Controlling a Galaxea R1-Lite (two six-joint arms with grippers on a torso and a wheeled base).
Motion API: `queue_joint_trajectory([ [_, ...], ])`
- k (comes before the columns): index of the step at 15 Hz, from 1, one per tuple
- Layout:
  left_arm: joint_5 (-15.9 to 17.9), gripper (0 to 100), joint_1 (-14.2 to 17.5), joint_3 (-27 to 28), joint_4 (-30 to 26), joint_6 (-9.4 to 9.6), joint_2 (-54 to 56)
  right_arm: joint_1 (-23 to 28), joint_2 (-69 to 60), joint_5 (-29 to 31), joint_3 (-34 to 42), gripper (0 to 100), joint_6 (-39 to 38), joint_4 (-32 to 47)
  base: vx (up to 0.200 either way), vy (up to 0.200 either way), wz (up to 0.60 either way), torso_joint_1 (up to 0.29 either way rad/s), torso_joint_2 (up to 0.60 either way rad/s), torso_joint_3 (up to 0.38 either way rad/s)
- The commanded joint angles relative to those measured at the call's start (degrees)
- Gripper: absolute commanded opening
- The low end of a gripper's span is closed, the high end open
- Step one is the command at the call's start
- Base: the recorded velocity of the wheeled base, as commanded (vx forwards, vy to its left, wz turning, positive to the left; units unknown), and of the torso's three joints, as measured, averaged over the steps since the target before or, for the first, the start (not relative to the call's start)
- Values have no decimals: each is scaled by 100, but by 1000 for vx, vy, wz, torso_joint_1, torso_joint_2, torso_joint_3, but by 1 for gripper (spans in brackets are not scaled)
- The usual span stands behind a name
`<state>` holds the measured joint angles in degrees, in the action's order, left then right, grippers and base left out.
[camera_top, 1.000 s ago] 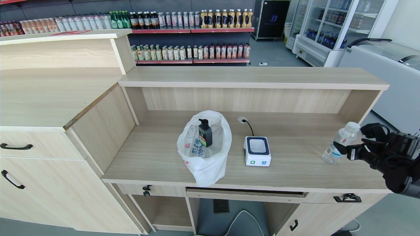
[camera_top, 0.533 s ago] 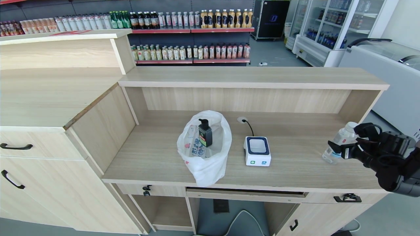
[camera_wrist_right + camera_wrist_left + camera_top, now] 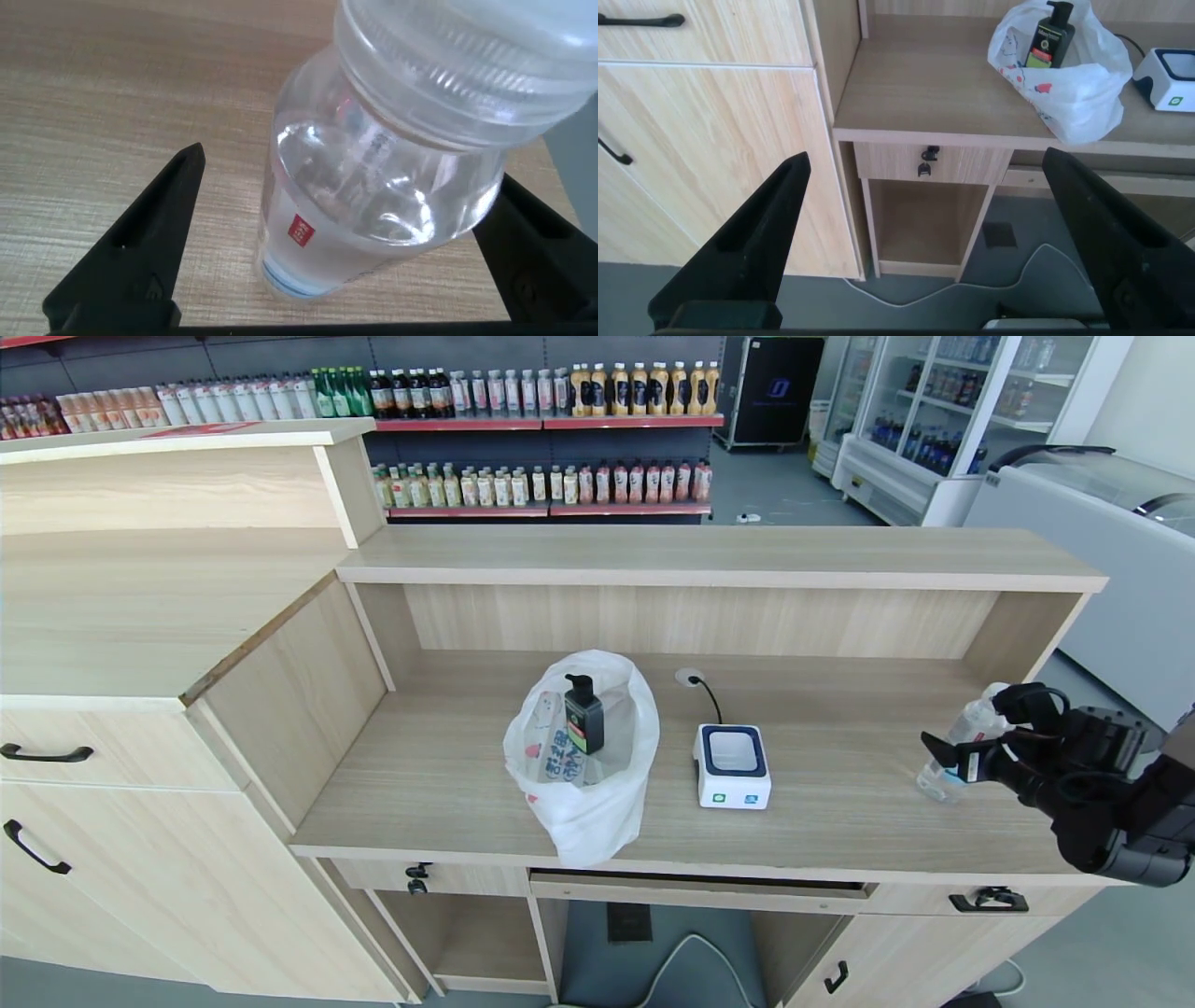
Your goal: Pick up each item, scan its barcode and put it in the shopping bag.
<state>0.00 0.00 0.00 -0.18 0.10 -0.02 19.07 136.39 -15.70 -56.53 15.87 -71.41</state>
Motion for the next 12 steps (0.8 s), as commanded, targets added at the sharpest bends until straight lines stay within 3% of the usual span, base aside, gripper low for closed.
queue_joint_trajectory([
  [1, 0, 100, 0, 0, 1, -1, 2, -26, 81, -3, -104, 100, 12, -4, 0, 0, 0, 0, 0, 0],
  [12, 0, 100, 0, 0, 1, -1, 2, -175, 476, -12, -535, 100, 83, -57, 0, 0, 0, 0, 0, 0],
])
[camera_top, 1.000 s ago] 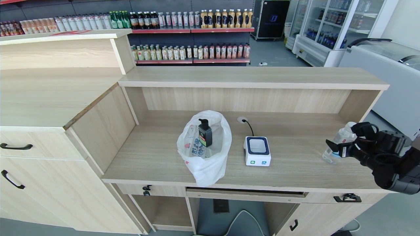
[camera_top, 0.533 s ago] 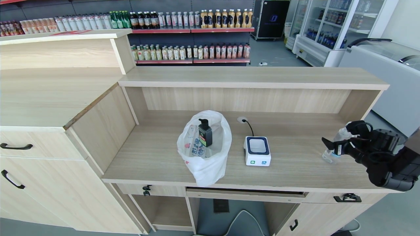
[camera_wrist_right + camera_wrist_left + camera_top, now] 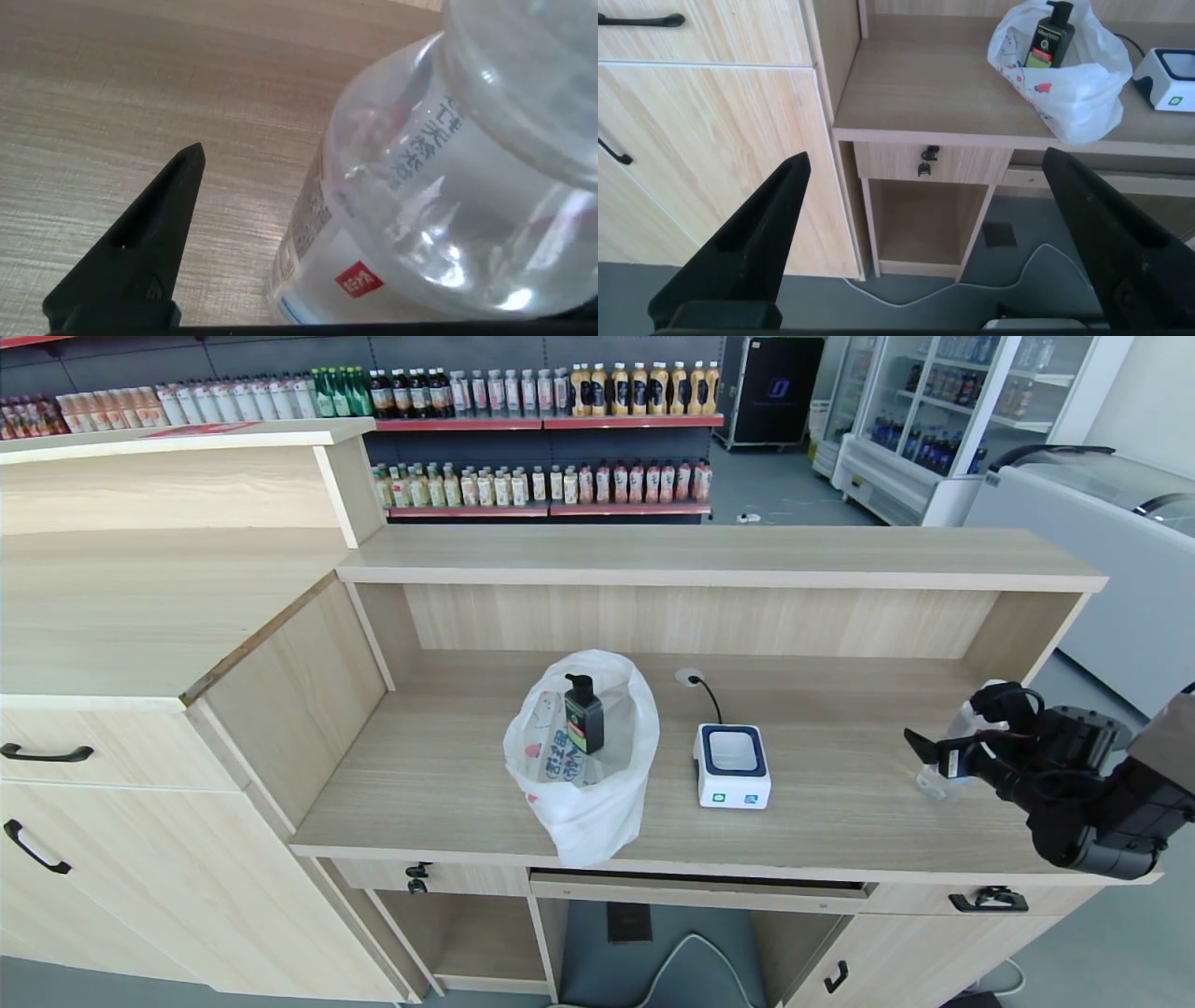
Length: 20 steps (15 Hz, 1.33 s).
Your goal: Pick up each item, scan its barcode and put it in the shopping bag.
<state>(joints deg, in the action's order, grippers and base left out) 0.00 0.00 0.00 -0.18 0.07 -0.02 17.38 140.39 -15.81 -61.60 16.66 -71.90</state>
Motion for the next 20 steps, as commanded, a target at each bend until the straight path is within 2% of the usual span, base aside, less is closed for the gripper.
queue_joint_trajectory([
  [1, 0, 100, 0, 0, 1, 1, 2, -7, 94, -36, -89, 100, 21, -8, 0, 0, 0, 0, 0, 0],
  [2, 0, 100, 0, 0, 1, 1, 2, 2, 103, -89, -98, 0, 21, -8, 0, 0, 0, 0, 0, 0],
  [12, 0, 100, 0, 0, 1, 1, 2, 28, 59, -177, -115, 0, 21, -26, 0, 0, 0, 0, 0, 0],
  [15, 0, 100, 0, 0, 1, 1, 2, 28, -266, -159, 306, 0, -102, 36, 0, 0, 0, 0, 0, 0],
  [16, 0, 100, 0, 0, 1, 1, 2, 2, -574, -159, 447, 0, -480, 185, 0, 0, 0, 0, 0, 0],
  [17, 0, 100, 0, 0, 1, 1, 2, -68, -987, -142, 526, 0, -963, 651, 0, 0, 0, 0, 0, 0],
  [19, 0, 100, 0, 0, 1, 1, 2, -148, -1963, -89, 473, 0, -1675, 2022, 0, 0, 0, 0, 0, 0],
  [20, 0, 100, 0, 0, 1, 1, 2, -156, -2253, -98, 438, 0, -1921, 2374, 0, 0, 0, 0, 0, 0],
])
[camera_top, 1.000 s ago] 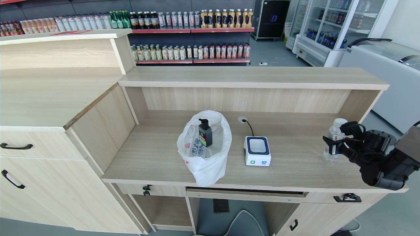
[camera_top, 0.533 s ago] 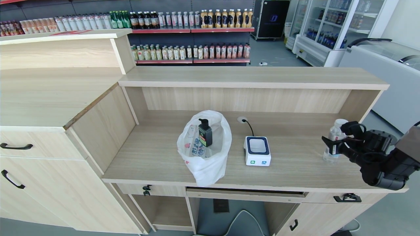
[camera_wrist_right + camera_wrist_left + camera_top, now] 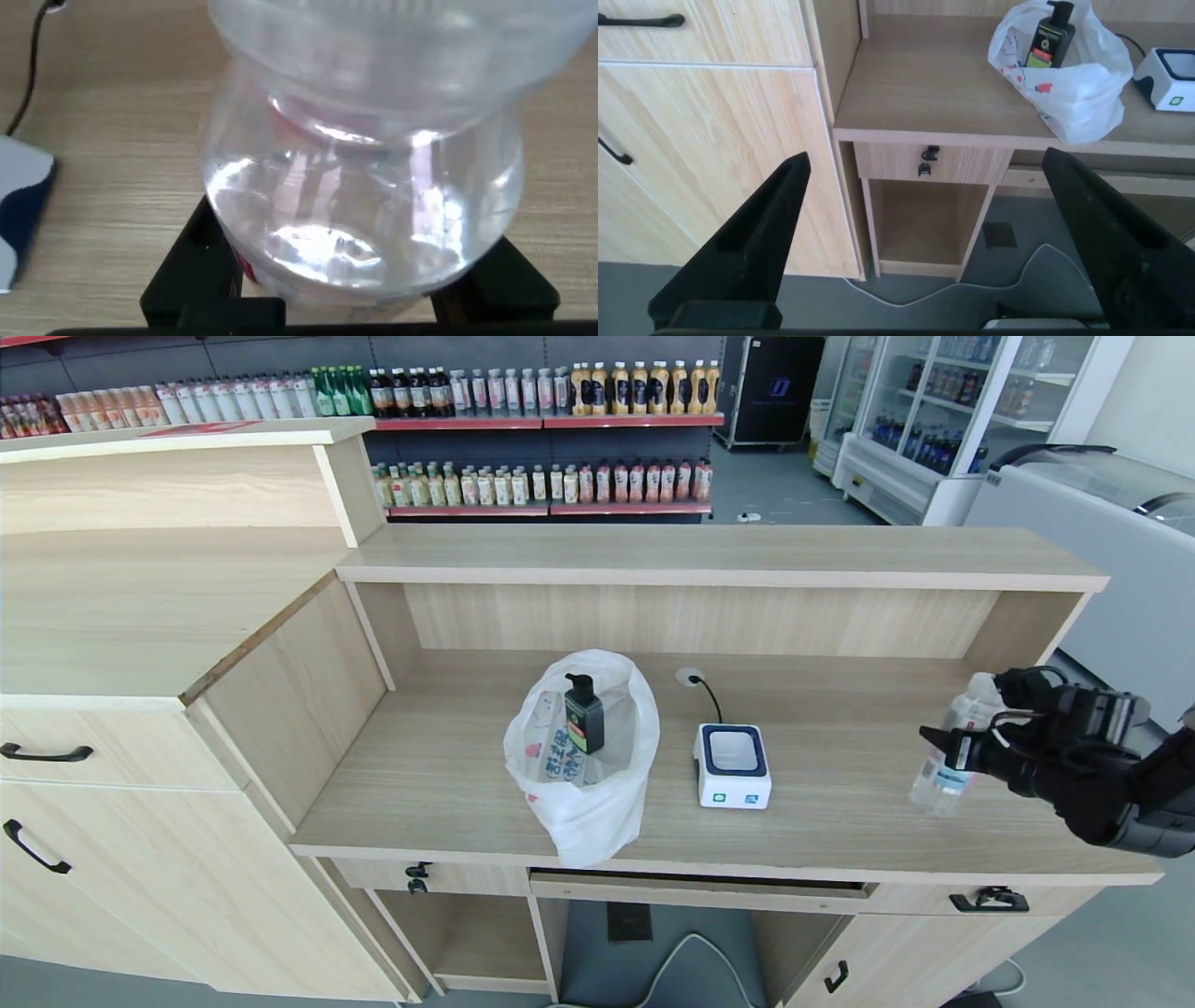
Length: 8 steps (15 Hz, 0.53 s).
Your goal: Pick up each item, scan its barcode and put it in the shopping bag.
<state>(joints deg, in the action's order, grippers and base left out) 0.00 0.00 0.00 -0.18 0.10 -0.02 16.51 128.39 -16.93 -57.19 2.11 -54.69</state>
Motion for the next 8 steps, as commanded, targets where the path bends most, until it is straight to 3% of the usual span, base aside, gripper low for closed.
queue_joint_trajectory([
  [1, 0, 100, 0, 0, 1, -1, 2, -165, -1668, -21, -100, 0, -1090, 1417, 0, 0, 0, 0, 0, 0],
  [4, 0, 100, 0, 0, 1, -1, 2, -403, -2907, -812, -495, 0, -1670, 3482, 0, 0, 0, 0, 0, 0],
  [8, 0, 100, 0, 0, 1, -1, 2, -921, -3997, -1998, 15, 0, -2206, 3641, 0, 0, 0, 0, 0, 0],
])
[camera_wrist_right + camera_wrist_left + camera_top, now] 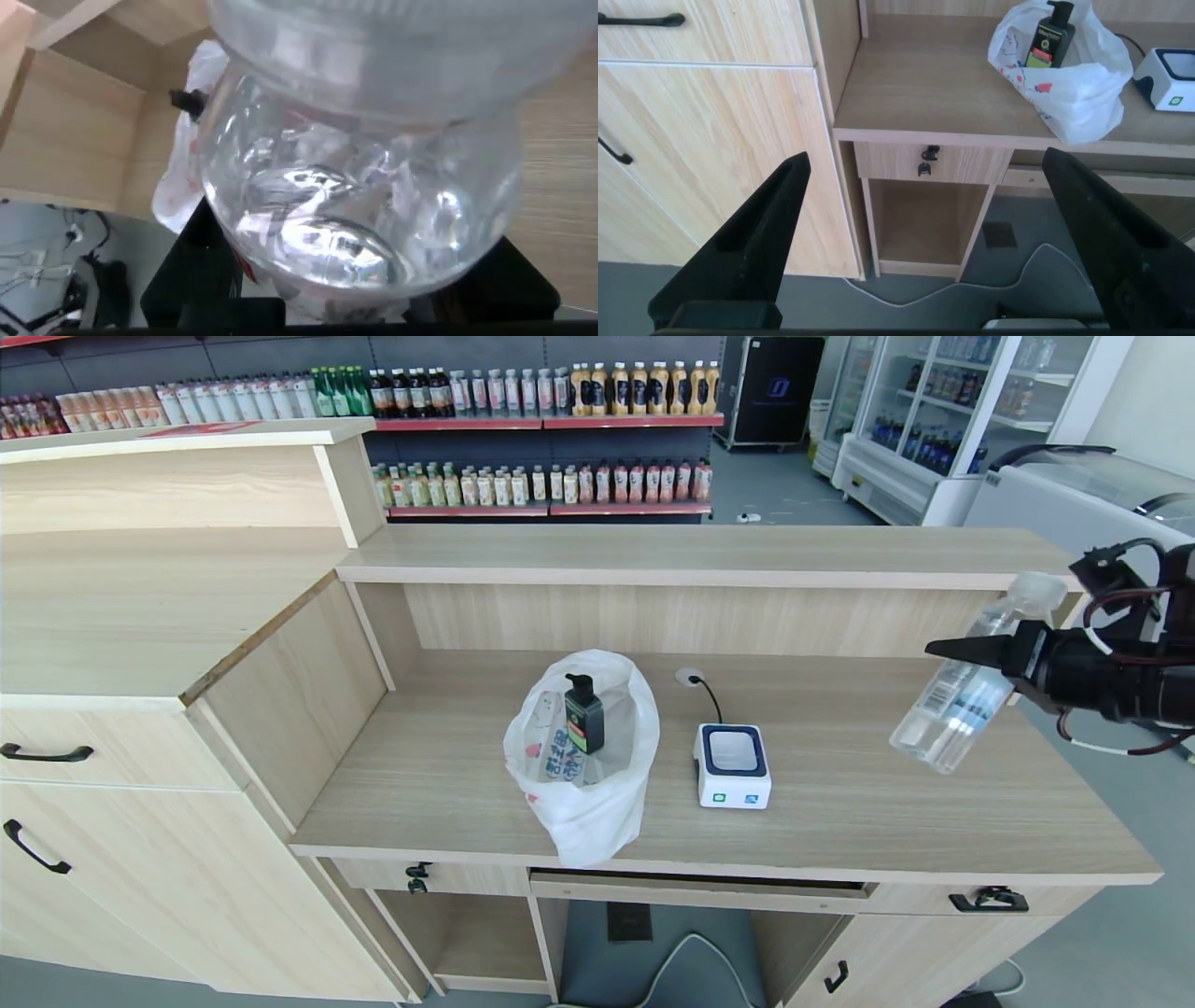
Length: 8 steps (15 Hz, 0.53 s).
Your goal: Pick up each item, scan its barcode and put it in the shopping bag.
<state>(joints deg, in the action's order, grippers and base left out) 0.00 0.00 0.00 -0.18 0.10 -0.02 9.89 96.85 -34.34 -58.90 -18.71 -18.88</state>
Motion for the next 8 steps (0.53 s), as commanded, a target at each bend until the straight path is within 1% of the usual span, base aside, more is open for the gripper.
queue_joint_trajectory([
  [1, 0, 100, 0, 0, 1, -1, 2, -453, -1090, -547, 292, 0, -141, 60, 0, 0, 0, 0, 0, 0],
  [2, 0, 100, 0, 0, 1, -1, 2, -549, -1213, -662, 318, 0, -150, 69, 0, 0, 0, 0, 0, 0],
  [4, 0, 100, 0, 0, 1, -1, 2, -971, -1723, -1092, 538, 0, -212, 87, 0, 0, 0, 0, 0, 0],
  [5, 0, 100, 0, 0, 1, -10, 2, -1138, -1898, -1163, 608, 0, -238, 131, 0, 0, 0, 0, 0, 0],
  [8, 0, 100, 0, 0, 1, -1, 2, -1912, -2593, -1321, 512, 0, -264, 965, 0, 0, 0, 0, 0, 0],
])
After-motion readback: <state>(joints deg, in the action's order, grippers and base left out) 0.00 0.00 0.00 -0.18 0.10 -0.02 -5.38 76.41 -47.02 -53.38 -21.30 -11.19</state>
